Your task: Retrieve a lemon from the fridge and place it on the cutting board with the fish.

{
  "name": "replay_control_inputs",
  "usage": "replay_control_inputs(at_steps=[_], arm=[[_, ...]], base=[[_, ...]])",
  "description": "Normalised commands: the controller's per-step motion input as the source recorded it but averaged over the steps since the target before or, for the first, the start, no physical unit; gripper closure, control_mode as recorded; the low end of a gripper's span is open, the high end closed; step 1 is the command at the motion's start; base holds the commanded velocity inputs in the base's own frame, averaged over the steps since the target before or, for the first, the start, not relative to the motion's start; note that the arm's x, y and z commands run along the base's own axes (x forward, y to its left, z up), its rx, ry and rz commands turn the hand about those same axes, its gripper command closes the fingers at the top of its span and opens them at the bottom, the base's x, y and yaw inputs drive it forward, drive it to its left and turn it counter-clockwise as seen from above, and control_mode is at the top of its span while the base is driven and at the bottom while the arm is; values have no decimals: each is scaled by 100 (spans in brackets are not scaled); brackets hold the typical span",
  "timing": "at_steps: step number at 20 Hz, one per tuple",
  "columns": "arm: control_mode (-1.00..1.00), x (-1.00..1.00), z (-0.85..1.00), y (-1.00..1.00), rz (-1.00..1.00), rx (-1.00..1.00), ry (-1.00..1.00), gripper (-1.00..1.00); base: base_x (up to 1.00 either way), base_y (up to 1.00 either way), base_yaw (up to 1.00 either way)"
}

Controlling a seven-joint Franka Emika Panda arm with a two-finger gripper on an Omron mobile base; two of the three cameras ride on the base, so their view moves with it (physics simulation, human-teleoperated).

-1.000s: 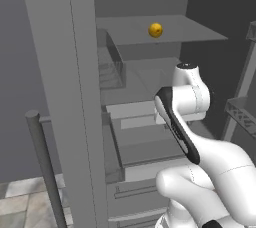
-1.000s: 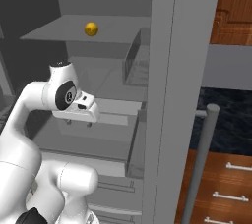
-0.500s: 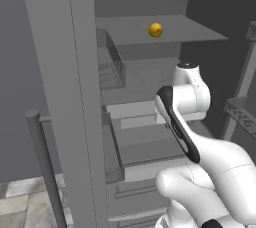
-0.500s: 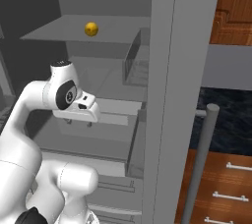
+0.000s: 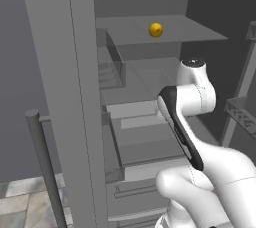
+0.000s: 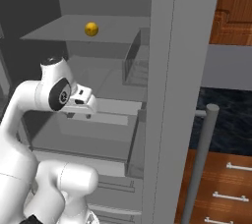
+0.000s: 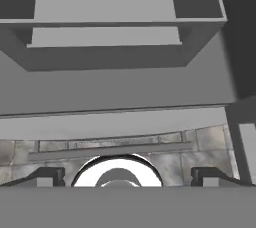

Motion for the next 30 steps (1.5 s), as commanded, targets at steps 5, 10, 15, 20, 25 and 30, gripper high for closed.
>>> replay_control_inputs(at_steps=[5,10,15,20,25,30], arm=[[-100,-6,82,2,4,-18,-30,-100],[-100,-15,70,14,9,-7,-27,-100],[-100,-26,95,5,1,3,-3,-100],[-100,-12,89,0,0,3,-12,-100],[-100,-4,77,0,1,2,-26,-100],[-100,0,67,0,3,15,-38,-100]], base=[[0,0,0],[0,0,0],[0,0,0],[0,0,0],[0,0,0],[0,0,0]])
